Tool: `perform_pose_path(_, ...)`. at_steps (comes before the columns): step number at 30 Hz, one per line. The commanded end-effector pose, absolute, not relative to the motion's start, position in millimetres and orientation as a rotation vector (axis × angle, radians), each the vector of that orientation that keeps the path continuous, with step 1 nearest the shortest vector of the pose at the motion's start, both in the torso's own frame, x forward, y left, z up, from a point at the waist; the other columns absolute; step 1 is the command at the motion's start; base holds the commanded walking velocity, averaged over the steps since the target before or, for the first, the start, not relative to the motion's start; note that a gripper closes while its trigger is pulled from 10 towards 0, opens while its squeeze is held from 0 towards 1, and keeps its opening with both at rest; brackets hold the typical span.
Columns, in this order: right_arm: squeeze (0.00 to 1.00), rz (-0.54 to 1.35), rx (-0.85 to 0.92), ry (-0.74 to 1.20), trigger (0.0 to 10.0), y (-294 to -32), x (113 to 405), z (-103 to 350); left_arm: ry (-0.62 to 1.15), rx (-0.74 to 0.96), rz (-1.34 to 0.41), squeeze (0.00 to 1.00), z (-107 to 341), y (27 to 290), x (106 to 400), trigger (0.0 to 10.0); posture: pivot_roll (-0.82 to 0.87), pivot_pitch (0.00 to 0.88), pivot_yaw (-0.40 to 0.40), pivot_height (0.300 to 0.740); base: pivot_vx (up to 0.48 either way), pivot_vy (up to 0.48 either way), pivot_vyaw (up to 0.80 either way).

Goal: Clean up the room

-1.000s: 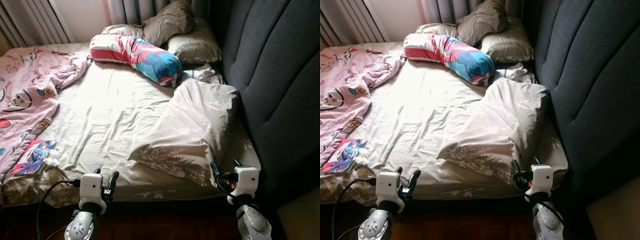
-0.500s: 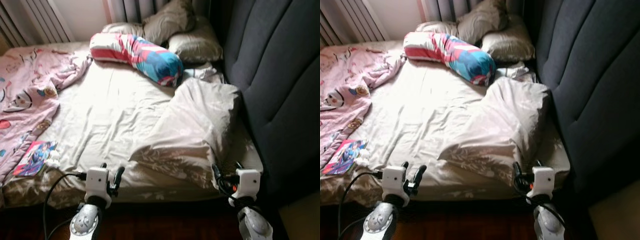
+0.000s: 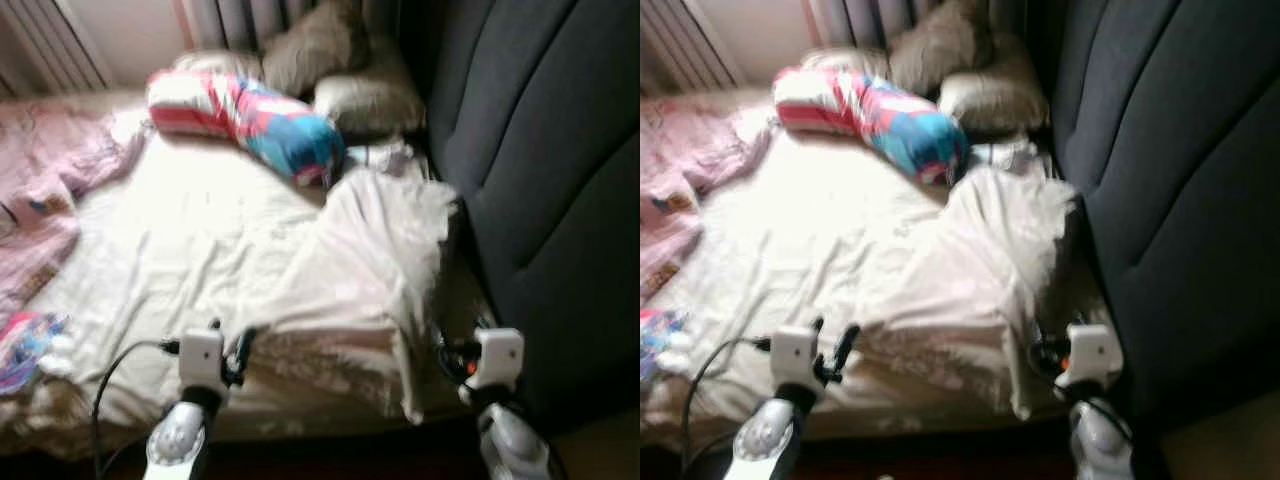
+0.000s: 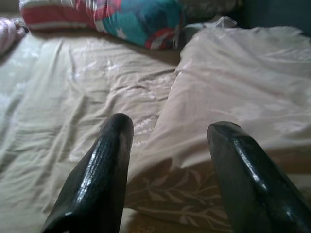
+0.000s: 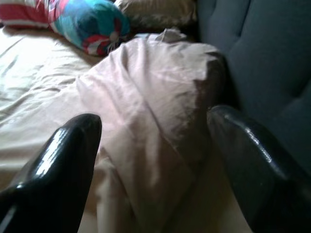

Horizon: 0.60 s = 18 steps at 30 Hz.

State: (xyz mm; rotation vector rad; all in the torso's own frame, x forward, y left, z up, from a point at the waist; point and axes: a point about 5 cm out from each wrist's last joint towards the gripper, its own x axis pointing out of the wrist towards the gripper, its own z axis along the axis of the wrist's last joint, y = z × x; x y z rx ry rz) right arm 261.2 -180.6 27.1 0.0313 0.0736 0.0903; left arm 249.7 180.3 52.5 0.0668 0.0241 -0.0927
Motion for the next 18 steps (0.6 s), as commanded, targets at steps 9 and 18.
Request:
perform_pose_path(9,0.00,0.112,0.036,0.099,10.0,-176.3,254.9,22.7,0.055,0.068,-0.066,0.00,49.0,185.6,245.9,10.0,-0.10,0.180,0.026,0.740,0.000,0.000,0.00)
perform_pose_path(18,0.00,0.139,0.035,0.148,10.0,-172.2,254.6,17.9,0.054,0.067,-0.075,0.00,50.4,184.3,249.1,10.0,-0.10,0.177,0.034,0.720,0.000,0.000,0.00)
